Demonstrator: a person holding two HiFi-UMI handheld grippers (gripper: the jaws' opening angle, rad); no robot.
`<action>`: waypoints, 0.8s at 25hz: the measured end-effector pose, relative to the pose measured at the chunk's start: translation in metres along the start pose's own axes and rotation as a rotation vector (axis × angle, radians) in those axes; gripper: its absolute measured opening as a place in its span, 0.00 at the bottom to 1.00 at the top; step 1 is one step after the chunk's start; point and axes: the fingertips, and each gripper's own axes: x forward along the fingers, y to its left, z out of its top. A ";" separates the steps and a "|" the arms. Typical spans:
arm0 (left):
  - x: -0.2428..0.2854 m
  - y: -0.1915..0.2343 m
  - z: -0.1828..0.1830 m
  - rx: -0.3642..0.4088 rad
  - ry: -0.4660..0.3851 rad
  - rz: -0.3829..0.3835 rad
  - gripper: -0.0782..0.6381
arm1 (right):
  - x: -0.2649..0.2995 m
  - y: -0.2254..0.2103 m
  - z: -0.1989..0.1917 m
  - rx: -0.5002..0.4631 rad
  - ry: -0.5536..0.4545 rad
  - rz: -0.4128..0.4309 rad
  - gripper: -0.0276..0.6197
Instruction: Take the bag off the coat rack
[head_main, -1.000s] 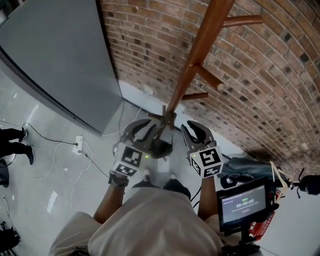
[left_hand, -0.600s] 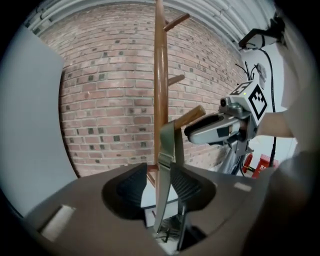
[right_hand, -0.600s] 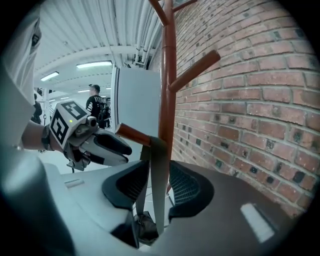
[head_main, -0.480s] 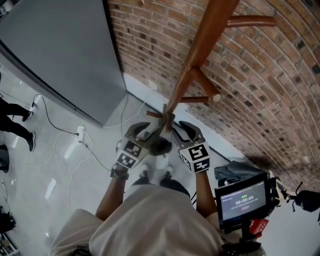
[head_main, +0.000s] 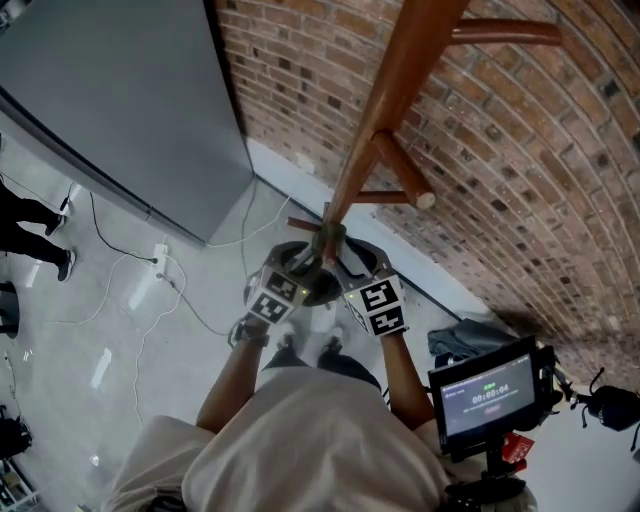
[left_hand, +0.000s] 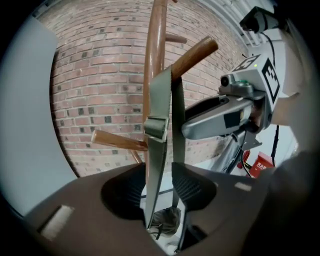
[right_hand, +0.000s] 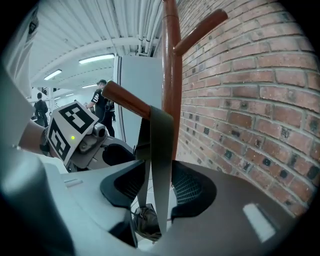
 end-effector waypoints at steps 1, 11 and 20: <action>0.003 -0.001 -0.002 -0.006 0.003 -0.003 0.33 | 0.001 0.001 -0.001 -0.001 0.004 0.001 0.30; 0.008 -0.002 -0.004 -0.072 -0.009 -0.008 0.24 | 0.007 0.004 -0.004 0.034 -0.009 0.006 0.19; 0.008 -0.001 -0.003 -0.121 -0.011 -0.003 0.16 | 0.009 0.003 -0.002 0.068 -0.017 -0.003 0.13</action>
